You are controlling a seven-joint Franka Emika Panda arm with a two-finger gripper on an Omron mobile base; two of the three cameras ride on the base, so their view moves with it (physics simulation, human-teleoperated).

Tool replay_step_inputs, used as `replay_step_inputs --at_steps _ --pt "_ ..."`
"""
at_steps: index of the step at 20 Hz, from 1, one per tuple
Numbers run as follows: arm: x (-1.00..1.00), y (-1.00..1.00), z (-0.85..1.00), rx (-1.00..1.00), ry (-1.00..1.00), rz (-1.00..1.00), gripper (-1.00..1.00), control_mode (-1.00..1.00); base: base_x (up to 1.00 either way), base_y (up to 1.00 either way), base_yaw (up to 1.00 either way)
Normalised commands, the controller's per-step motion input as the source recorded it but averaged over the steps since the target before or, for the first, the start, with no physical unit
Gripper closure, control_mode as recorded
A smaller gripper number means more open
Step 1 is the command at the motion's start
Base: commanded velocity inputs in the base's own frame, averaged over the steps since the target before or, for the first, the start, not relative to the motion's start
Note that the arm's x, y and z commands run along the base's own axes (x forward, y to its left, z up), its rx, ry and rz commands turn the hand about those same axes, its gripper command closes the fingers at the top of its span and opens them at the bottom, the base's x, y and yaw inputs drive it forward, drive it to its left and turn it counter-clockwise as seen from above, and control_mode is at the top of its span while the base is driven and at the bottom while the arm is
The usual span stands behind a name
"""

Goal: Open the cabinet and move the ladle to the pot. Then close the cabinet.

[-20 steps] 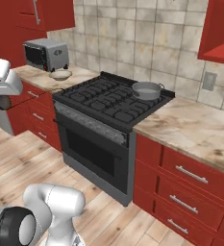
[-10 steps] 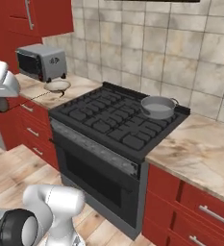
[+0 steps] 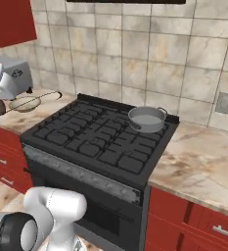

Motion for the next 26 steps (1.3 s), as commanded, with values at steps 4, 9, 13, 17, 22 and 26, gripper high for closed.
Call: replay_step_inputs --at_steps 4,9,13,17,22,26 --pt "0.00 0.00 0.00 0.00 0.00 0.00 1.00 1.00 0.69 0.01 -0.46" --pt "0.00 0.00 0.00 0.00 0.00 0.00 1.00 1.00 0.72 0.00 -0.45" --pt "0.00 0.00 0.00 0.00 0.00 0.00 1.00 1.00 0.64 0.00 -0.43" --pt "0.00 0.00 0.00 0.00 0.00 0.00 1.00 1.00 0.31 0.00 -0.43" --pt "0.07 0.00 0.00 0.03 0.03 -0.09 1.00 -1.00 0.15 0.00 -0.37" --pt "0.56 -0.15 -0.01 0.10 0.14 -0.48 1.00 -1.00 0.00 0.00 0.00"
